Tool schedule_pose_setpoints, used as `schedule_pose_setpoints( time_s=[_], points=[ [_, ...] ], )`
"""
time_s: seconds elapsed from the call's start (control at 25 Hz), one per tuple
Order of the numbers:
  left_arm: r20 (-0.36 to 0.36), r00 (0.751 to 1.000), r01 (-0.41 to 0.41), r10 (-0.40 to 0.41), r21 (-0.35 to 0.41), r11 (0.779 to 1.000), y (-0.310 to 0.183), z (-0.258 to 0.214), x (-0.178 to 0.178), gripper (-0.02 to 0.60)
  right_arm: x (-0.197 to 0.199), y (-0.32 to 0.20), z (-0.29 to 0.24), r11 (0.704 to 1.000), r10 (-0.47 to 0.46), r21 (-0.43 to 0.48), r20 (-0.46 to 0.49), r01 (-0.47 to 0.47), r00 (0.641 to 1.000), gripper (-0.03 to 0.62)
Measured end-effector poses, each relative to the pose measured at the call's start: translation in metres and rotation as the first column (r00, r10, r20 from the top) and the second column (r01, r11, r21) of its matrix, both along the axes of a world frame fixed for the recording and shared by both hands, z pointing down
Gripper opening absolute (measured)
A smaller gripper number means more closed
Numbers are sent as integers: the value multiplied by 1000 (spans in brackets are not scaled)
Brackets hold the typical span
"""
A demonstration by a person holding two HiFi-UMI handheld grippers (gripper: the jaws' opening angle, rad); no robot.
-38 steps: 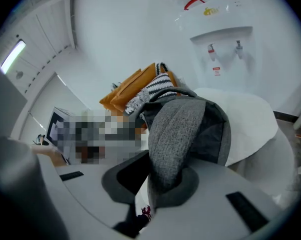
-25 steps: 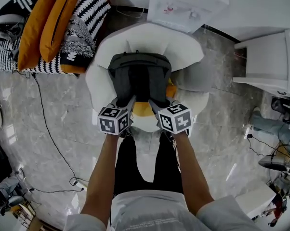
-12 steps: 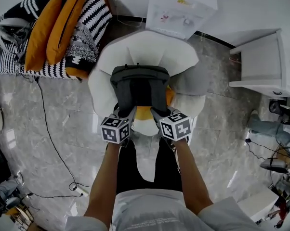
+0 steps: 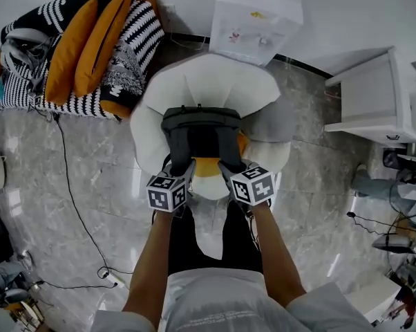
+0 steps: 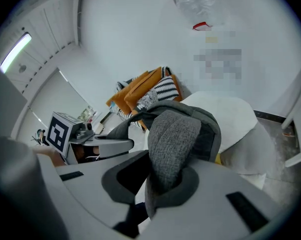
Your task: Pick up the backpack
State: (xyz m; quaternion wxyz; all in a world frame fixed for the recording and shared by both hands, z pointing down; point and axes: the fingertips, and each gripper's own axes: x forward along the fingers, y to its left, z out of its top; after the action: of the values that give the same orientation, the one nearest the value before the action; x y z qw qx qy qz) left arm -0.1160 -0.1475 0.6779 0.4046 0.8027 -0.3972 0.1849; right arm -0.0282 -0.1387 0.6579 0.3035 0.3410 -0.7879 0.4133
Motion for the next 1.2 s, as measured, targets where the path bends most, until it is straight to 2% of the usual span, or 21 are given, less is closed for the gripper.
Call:
schedule_pose_setpoints(
  time_s=[0.48, 1.2],
  points=[
    [10, 1000, 12, -12, -5, 1000, 20, -19, -6, 56, 2, 15, -21, 1000, -22, 0, -10, 22, 1000, 34],
    [28, 1000, 8, -7, -22, 1000, 18, -42, -13, 56, 2, 10, -43, 997, -77, -12, -27, 77, 997, 34]
  ],
)
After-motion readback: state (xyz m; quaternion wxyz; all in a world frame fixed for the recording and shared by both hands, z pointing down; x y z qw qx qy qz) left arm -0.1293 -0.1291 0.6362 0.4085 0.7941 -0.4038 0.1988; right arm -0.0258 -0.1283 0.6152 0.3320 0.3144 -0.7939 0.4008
